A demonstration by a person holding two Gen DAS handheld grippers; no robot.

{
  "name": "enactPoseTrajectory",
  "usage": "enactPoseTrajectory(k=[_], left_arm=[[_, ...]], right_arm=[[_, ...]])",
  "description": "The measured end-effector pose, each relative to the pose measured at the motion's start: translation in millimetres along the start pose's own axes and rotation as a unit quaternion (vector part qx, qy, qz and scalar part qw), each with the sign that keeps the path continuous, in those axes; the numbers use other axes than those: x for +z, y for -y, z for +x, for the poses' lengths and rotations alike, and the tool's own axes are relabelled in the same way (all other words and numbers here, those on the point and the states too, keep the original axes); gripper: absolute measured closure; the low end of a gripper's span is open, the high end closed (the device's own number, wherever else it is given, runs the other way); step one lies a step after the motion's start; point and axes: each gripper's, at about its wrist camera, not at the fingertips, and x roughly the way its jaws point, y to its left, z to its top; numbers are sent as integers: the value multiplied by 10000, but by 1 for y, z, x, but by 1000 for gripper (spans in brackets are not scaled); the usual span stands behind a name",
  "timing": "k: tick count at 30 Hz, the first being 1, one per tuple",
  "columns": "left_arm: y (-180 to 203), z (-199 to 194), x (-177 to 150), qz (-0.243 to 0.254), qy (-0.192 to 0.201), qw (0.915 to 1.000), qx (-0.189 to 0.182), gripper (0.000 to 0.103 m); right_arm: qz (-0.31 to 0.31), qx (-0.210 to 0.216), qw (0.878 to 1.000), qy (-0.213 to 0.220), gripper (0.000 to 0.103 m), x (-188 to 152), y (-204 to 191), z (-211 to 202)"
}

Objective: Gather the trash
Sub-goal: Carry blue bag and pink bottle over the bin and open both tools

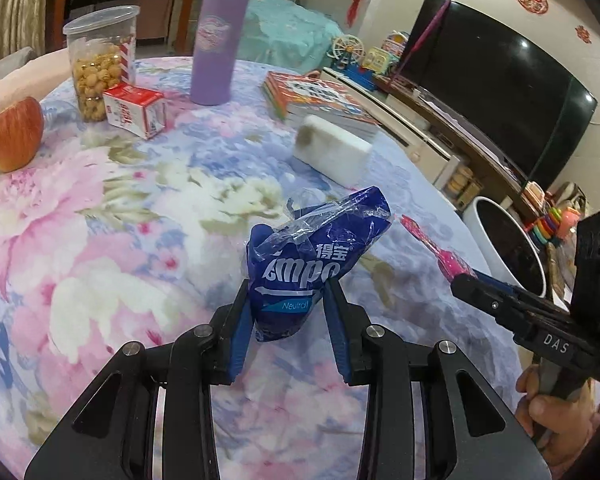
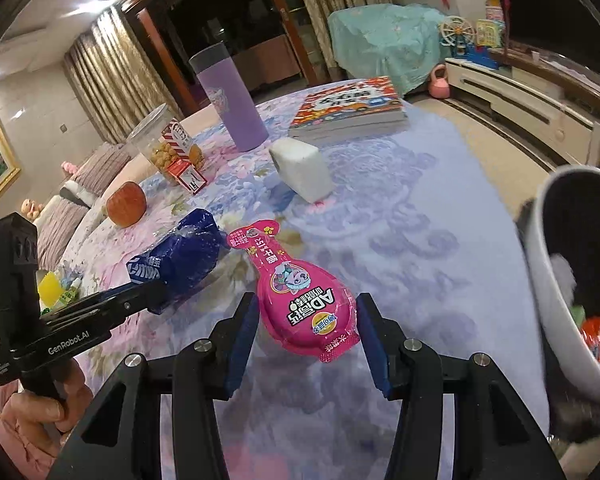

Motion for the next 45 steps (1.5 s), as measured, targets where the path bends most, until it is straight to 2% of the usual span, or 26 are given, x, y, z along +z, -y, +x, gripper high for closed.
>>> enactPoseTrajectory(k=[15,45], left_arm=[[46,0,-14,374,-168,9990,-191,70],[126,10,-13,989,-259,9931,-579,70]], right_arm=[[396,-210,9984,330,52,-30,30,-45],[801,-543,9918,836,52,-42,82,-108]])
